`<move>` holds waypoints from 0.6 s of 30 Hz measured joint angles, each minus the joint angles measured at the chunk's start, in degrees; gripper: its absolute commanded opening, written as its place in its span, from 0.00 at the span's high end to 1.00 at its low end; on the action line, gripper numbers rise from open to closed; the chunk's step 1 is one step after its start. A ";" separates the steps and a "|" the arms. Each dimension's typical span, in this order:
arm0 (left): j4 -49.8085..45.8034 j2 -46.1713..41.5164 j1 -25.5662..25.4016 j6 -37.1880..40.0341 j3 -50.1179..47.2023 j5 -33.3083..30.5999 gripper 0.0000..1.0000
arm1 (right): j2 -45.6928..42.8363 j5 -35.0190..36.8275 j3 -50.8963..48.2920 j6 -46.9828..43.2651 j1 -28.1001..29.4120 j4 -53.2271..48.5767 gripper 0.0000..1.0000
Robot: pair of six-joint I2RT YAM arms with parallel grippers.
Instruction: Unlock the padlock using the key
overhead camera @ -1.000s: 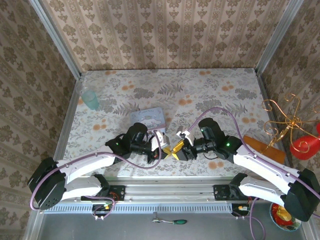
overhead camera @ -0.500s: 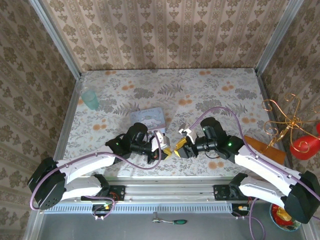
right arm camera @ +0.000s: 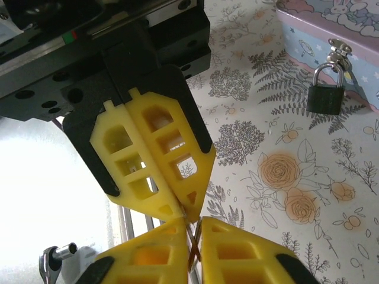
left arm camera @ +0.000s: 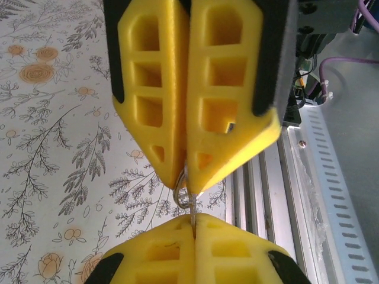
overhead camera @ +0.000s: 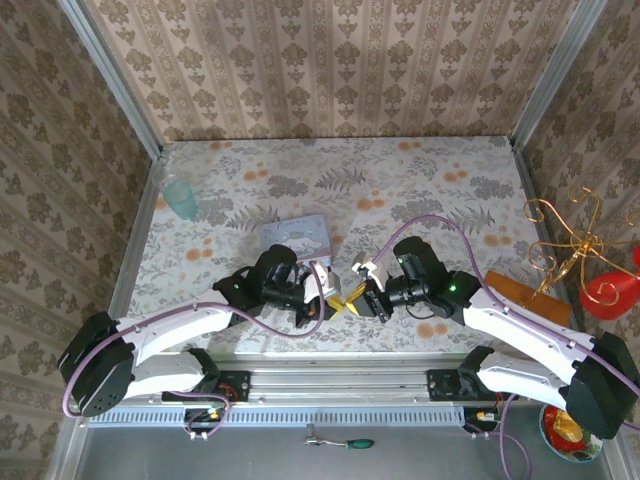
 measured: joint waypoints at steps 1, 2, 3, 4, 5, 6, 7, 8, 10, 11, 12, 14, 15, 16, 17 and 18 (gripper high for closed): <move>-0.02 0.00 0.00 0.00 0.00 -0.13 1.00 | 0.00 -0.02 0.00 -0.02 0.00 0.00 0.96; -0.09 0.00 0.04 0.00 0.00 -0.24 1.00 | 0.00 0.00 0.00 -0.02 -0.02 -0.02 0.99; -0.11 0.00 0.04 0.00 0.02 -0.44 1.00 | -0.02 0.07 0.00 0.13 -0.02 0.00 1.00; -0.09 0.00 0.04 0.00 0.02 -0.61 0.96 | -0.02 0.24 0.00 0.15 -0.02 0.02 1.00; 0.00 0.00 0.04 -0.02 0.02 -0.98 0.93 | -0.11 0.61 0.00 0.15 -0.02 0.02 1.00; 0.26 -0.07 0.13 -0.04 0.00 -1.55 0.90 | -0.31 1.36 0.00 0.28 0.00 0.11 1.00; 0.74 -0.24 0.22 -0.15 -0.04 -2.21 0.84 | -0.63 2.19 0.00 0.50 0.00 0.24 1.00; 1.55 -0.70 0.50 -0.59 -0.24 -3.02 0.79 | -1.11 3.28 0.00 0.85 0.02 0.35 1.00; 4.07 -2.84 1.79 -2.43 -1.44 -5.79 0.71 | -2.49 6.36 -0.11 2.23 0.04 0.59 1.00; 5.38 -4.35 2.71 -3.78 -2.40 -7.72 0.66 | -3.45 8.11 -0.55 3.58 0.04 1.55 1.00; 6.64 -6.03 3.89 -5.55 -3.45 -10.21 0.57 | -4.50 10.05 -1.22 5.29 0.04 2.69 1.00; 7.76 -8.79 6.14 -10.34 -4.85 -15.45 0.50 | -6.43 13.57 -3.04 9.33 0.04 5.07 1.00; 7.56 -9.79 7.45 -13.33 -5.07 -18.67 0.50 | -7.17 15.47 -4.04 11.69 0.04 6.34 1.00; 7.30 -10.27 8.44 -15.89 -5.07 -21.24 0.50 | -7.78 17.18 -5.11 14.14 0.04 7.78 1.00; 6.97 -10.58 9.62 -19.06 -5.07 -24.26 0.49 | -8.26 18.73 -6.32 16.59 0.04 9.38 1.00; 6.47 -10.54 10.64 -22.08 -5.09 -26.95 0.48 | -8.61 20.46 -7.67 19.50 0.04 10.95 1.00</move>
